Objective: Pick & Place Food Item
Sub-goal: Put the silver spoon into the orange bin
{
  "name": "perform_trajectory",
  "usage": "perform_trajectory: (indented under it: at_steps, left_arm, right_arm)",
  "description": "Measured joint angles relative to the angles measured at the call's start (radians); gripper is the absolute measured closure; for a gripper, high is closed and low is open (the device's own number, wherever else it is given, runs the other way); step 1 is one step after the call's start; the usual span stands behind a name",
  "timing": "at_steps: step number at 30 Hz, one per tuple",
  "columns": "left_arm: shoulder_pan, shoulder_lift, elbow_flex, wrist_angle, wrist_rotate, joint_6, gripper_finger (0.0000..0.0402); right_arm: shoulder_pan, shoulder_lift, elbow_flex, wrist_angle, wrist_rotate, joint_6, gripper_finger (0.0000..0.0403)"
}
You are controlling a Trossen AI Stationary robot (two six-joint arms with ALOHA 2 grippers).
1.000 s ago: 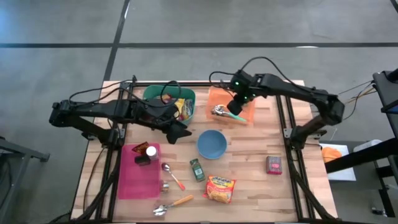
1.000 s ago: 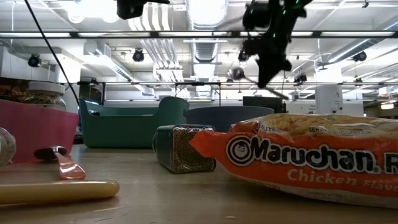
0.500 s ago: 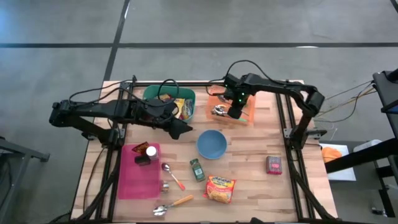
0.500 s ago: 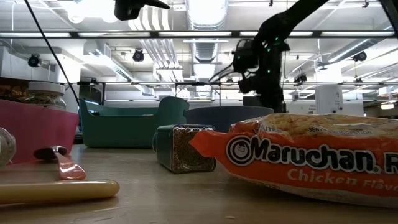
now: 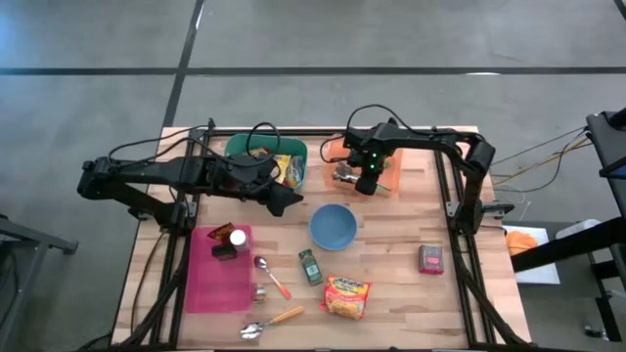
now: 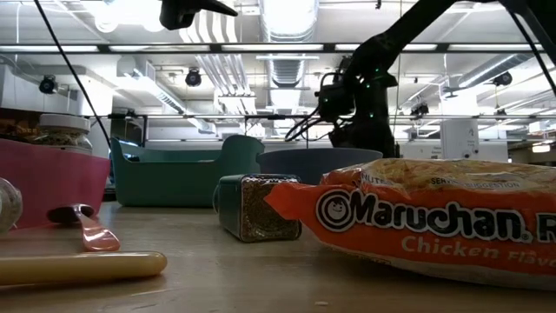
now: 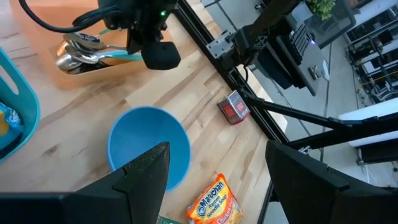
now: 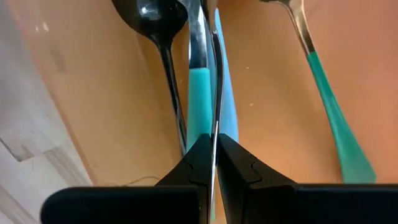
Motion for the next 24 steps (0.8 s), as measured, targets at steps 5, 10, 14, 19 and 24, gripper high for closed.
perform_trajectory:
  at_steps: [5,10,14,19,24]
  left_arm:
    - [0.0,0.0,0.0,0.0,0.0,0.0,0.0136]
    - [0.001,0.0,0.0,0.0,0.0,0.0,0.0136]
    - [0.001,0.0,0.0,-0.001,0.0,0.0,0.0136]
    - [0.001,0.0,0.0,-0.001,0.0,0.0,0.0136]
    - [0.001,0.0,0.0,-0.001,0.001,0.0,0.0136]
  right_arm:
    - [0.004,0.016,0.002,0.007,0.007,0.008,0.0395]
    - [0.008,0.012,0.0,0.024,0.005,0.055,0.0395]
    - [0.008,-0.002,0.0,0.024,-0.02,0.079,0.0394]
    - [0.008,-0.002,0.0,0.015,-0.024,0.089,0.0368]
    - [0.008,-0.002,0.0,0.014,-0.025,0.09,0.0295]
